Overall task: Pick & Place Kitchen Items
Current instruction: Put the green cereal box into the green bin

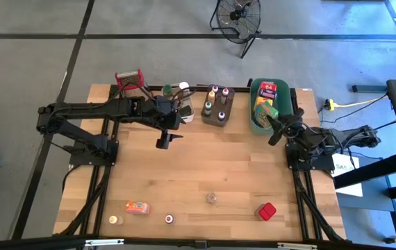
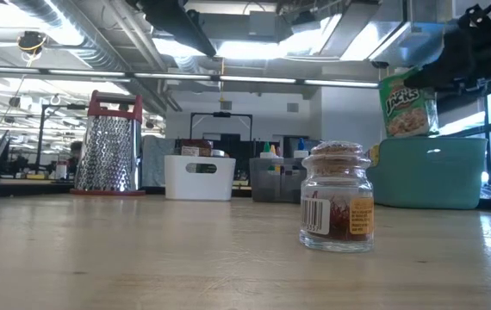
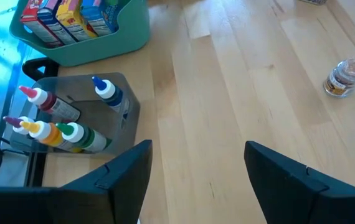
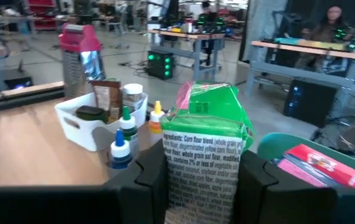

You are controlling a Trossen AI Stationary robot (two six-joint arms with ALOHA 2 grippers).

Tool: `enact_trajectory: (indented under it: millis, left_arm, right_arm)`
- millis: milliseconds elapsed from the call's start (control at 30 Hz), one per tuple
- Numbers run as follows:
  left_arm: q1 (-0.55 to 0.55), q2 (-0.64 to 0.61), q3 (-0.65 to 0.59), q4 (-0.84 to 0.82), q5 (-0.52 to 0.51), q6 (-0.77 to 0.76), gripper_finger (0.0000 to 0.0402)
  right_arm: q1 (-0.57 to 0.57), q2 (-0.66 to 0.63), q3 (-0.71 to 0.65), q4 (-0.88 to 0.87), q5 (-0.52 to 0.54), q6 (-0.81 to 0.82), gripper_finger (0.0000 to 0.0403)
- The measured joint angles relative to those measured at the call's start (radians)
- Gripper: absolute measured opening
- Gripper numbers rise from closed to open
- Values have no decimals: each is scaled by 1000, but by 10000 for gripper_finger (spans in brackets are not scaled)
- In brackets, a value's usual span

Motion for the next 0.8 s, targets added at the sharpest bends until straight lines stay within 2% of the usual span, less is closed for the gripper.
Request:
enact_trajectory:
  millis: [233, 433, 800]
  left_arm:
    - [0, 0, 0, -5, 0, 0, 251]
    - [0, 0, 0, -8, 0, 1, 252]
    - [0, 0, 0, -8, 0, 1, 251]
  right_arm:
    - [-44, 2, -3, 30, -38, -61, 120]
    - [-55, 2, -3, 52, -137, -91, 120]
    - [-79, 0, 2, -26, -146, -41, 120]
